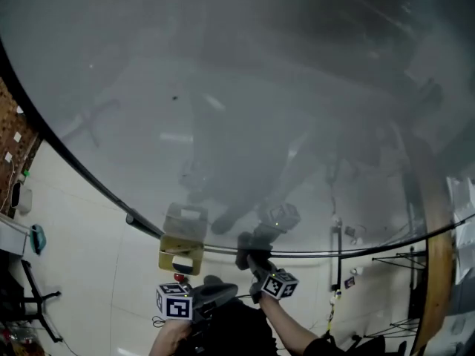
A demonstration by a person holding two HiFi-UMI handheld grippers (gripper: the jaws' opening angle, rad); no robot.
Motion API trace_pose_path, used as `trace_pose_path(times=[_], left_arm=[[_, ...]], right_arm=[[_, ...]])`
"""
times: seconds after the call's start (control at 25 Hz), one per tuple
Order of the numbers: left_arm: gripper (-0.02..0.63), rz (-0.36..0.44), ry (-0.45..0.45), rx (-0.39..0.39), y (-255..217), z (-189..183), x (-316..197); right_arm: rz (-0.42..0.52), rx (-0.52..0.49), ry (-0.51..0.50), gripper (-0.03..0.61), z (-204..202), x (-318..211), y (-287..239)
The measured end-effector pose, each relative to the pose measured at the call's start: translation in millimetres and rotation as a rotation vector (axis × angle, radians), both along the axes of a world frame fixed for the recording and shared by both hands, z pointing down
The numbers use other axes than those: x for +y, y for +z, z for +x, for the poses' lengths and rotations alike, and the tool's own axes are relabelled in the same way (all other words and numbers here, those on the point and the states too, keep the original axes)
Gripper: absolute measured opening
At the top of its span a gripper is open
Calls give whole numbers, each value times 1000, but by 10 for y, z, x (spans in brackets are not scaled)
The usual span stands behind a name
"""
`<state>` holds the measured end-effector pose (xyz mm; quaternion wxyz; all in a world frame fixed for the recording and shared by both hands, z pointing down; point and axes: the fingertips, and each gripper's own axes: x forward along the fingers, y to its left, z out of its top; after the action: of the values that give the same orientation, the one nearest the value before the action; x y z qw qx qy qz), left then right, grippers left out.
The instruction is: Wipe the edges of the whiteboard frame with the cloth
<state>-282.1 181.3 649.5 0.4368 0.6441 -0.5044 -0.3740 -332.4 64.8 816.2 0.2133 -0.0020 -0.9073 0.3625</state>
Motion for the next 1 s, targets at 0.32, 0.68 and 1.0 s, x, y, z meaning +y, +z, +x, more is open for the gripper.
trace_pose_path(times=[0.32,0.68,1.0], left_arm=[[-11,36,157,-38,-83,-73,538],[-11,77,266,-3,-192,-160,1021],[-11,23,297,4,-68,-178,851]], right_arm=[[29,6,121,75,-167,310,62],[65,25,224,75,-312,502,47],[50,-20,183,77,-294,482,41]])
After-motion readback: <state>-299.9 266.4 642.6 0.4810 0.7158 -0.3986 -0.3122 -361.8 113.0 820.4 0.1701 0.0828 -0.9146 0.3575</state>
